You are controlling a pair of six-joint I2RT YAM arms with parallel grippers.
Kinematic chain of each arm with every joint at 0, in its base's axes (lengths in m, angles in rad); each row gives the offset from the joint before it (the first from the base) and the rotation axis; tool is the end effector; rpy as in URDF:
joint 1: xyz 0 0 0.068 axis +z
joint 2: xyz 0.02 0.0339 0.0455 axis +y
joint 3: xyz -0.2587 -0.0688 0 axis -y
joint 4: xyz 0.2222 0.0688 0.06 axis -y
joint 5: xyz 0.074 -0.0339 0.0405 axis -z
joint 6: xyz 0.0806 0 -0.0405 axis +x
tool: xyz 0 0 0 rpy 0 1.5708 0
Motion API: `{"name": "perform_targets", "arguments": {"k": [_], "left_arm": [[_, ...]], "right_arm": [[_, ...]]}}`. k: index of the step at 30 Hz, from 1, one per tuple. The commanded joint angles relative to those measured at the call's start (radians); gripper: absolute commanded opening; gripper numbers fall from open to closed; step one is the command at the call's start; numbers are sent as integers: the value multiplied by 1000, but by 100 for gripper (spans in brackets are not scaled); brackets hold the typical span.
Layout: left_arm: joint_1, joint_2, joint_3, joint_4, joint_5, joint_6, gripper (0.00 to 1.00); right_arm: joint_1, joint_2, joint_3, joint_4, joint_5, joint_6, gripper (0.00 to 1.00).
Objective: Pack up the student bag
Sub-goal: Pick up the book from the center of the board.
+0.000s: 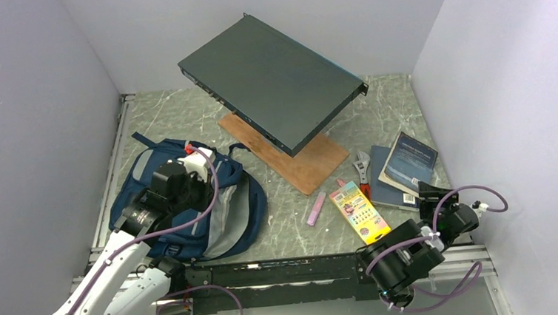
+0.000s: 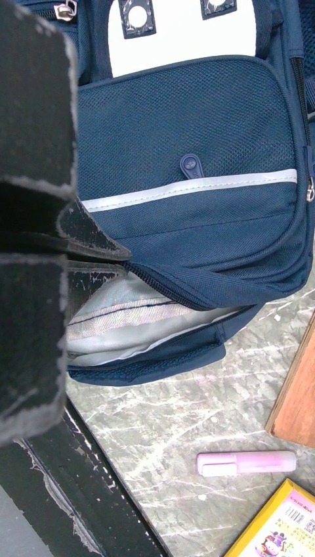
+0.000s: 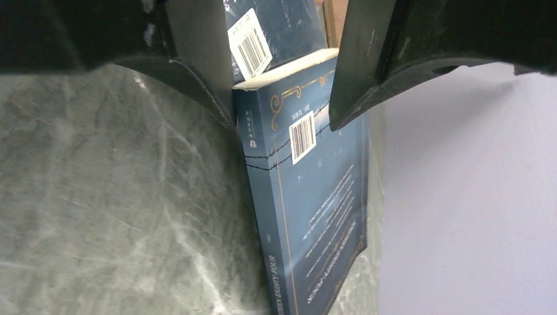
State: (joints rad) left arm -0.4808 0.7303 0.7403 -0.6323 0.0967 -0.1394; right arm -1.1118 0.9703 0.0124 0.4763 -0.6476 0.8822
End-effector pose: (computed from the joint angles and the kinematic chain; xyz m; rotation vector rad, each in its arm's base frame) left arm 0.1508 -0.0875 0.2584 0.4326 2.1842 -0.4513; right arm 0.1204 -0.1338 0.1156 1.4188 1.3878 0.5135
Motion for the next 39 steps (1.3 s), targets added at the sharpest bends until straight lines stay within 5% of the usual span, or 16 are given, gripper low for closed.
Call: {"name": "perform_targets", "arguments": {"k": [1, 11, 20, 27, 39], "left_arm": [[5, -5, 13, 41, -43, 18, 0], [4, -23, 10, 43, -39, 16, 0], [4, -14, 11, 45, -34, 15, 0], [4, -2, 14, 39, -49, 11, 0], [4, 85, 42, 18, 6, 10, 0]], "right_arm": [[0, -80, 9, -8, -41, -68, 50], [1, -160, 57, -43, -67, -95, 0], [76, -242, 256, -305, -1, -152, 0], [453, -64, 572, -685, 311, -252, 0], [785, -53, 838, -1032, 558, -323, 0]]}}
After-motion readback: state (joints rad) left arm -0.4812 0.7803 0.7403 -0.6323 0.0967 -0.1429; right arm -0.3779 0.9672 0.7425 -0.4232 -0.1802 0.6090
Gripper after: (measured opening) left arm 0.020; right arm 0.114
